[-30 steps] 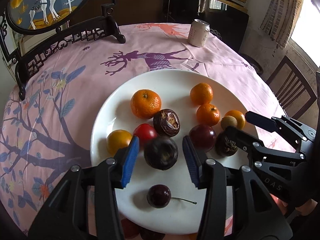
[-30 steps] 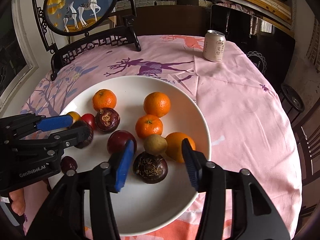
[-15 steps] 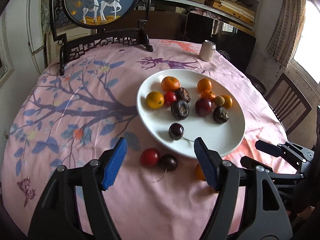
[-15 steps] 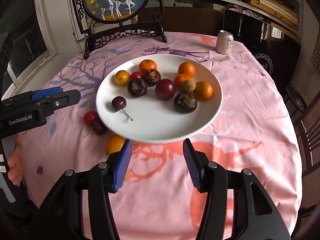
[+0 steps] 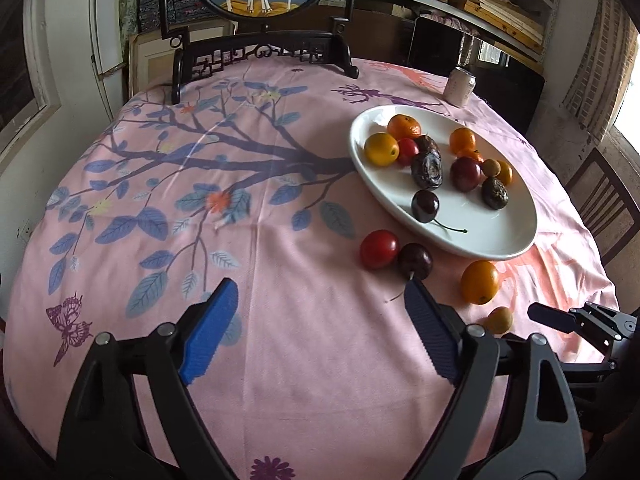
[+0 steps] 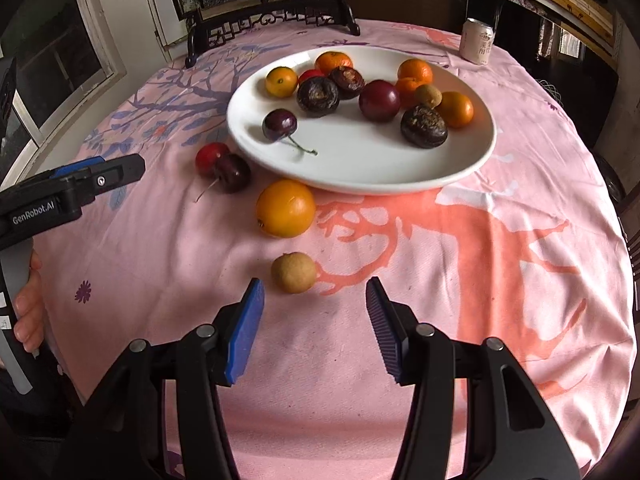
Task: Organize fruits
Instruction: 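Grasp another small tan fruit with the right tool while the left tool grasps a red tomato, then carry the tan fruit and tomato onto the plate and open both tools, then grasp an orange with the right tool while the left tool grasps a dark cherry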
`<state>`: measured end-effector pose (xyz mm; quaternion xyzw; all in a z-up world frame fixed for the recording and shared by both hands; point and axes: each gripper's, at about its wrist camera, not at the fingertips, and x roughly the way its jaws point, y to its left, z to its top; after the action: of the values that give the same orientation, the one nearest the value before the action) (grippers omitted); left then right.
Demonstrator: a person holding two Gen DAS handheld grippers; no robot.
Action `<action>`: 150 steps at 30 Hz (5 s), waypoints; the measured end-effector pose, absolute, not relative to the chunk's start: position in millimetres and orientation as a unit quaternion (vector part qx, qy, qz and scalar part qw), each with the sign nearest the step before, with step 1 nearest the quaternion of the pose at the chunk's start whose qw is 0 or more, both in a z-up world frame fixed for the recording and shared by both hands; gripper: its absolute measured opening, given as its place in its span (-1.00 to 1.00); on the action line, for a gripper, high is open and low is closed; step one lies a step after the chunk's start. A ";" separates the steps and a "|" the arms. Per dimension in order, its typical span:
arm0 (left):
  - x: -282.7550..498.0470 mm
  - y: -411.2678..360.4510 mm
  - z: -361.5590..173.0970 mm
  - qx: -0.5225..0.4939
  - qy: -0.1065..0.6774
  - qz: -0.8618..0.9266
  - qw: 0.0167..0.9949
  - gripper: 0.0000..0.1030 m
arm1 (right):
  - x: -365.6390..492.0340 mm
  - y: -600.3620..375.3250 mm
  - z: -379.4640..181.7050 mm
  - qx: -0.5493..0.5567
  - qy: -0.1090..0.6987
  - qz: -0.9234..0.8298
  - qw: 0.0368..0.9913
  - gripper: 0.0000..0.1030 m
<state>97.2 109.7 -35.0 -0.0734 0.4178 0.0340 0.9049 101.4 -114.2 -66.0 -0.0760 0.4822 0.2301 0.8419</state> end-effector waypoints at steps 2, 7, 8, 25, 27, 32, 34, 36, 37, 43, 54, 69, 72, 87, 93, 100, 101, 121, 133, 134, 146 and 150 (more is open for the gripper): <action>95.1 114.2 -36.4 -0.074 0.418 0.037 0.905 0.71 | 102.0 -106.7 -69.8 -0.079 0.481 0.237 0.840 0.04; 93.5 111.7 -40.3 -0.069 0.425 0.032 0.902 0.75 | 106.6 -96.4 -77.2 -0.082 0.474 0.246 0.841 -0.31; 94.1 109.8 -41.3 -0.066 0.427 0.031 0.901 0.75 | 106.3 -95.8 -76.4 -0.086 0.467 0.242 0.846 -0.44; 166.8 82.3 -80.8 0.023 0.491 0.001 0.871 0.73 | 102.6 -151.1 -62.6 -0.007 0.464 0.237 0.853 -0.49; 173.9 75.5 -80.9 0.025 0.486 -0.012 0.874 0.70 | 103.5 -156.8 -62.4 0.002 0.465 0.233 0.854 -0.49; 178.0 76.6 -80.6 0.023 0.463 -0.033 0.885 0.51 | 104.6 -163.9 -62.7 0.013 0.468 0.229 0.853 -0.49; 175.3 72.0 -76.5 0.023 0.453 -0.058 0.889 -0.46 | 103.7 -163.1 -62.1 0.015 0.468 0.231 0.853 -0.49; 174.9 66.9 -76.0 0.027 0.453 -0.067 0.889 -0.46 | 102.1 -160.9 -60.8 0.013 0.467 0.232 0.853 -0.49; 173.7 65.3 -75.9 0.031 0.452 -0.067 0.889 -0.46 | 101.2 -159.7 -59.8 0.012 0.467 0.233 0.853 -0.49; 146.3 68.1 -57.3 -0.009 0.436 -0.077 0.896 -0.47 | 98.6 -155.8 -52.3 0.006 0.459 0.233 0.857 -0.49; 99.4 46.8 -19.9 -0.038 0.413 -0.116 0.903 -0.47 | 101.9 -153.8 -45.9 0.003 0.454 0.231 0.861 -0.49; 168.3 39.0 -15.8 -0.030 0.438 -0.078 0.895 -0.46 | 144.1 -146.1 -26.7 -0.025 0.435 0.228 0.870 -0.49; 202.2 41.0 -13.3 -0.028 0.443 -0.061 0.894 -0.46 | 174.5 -147.1 -20.6 -0.032 0.423 0.207 0.882 -0.49; 271.5 47.2 -31.0 -0.040 0.458 -0.045 0.887 -0.20 | 253.9 -165.6 -45.6 -0.027 0.439 0.138 0.887 -0.01; 238.9 44.8 -4.4 -0.041 0.424 -0.059 0.903 0.22 | 223.9 -163.9 -22.7 -0.045 0.418 0.142 0.896 0.01; 158.8 61.3 0.6 -0.071 0.404 -0.052 0.911 0.41 | 149.9 -169.4 -18.2 -0.023 0.423 0.180 0.888 0.02; 147.8 63.9 -3.2 -0.077 0.404 -0.051 0.910 0.41 | 139.2 -169.6 -19.1 -0.019 0.422 0.184 0.887 0.02; 73.5 98.1 -32.2 -0.085 0.417 -0.015 0.905 0.51 | 126.4 -78.2 -62.9 -0.065 0.464 0.245 0.849 0.02; 110.8 53.7 -45.5 -0.044 0.451 -0.064 0.889 0.52 | 113.1 -127.0 -43.8 -0.043 0.444 0.218 0.868 -0.30; 117.0 49.1 -49.5 -0.038 0.456 -0.066 0.887 0.52 | 111.5 -134.9 -45.0 -0.036 0.447 0.213 0.868 -0.29; 164.2 31.9 -76.2 0.012 0.474 -0.025 0.880 -0.08 | 100.8 -185.2 -44.5 0.025 0.449 0.192 0.872 -0.29; 159.5 37.3 -73.1 -0.011 0.474 -0.038 0.879 -0.41 | 98.2 -182.3 -42.5 0.023 0.446 0.200 0.872 -0.29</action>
<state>159.5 37.3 -73.1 -0.0114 0.4743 -0.0384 0.8794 98.2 -182.3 -42.5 0.0227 0.4461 0.2003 0.8720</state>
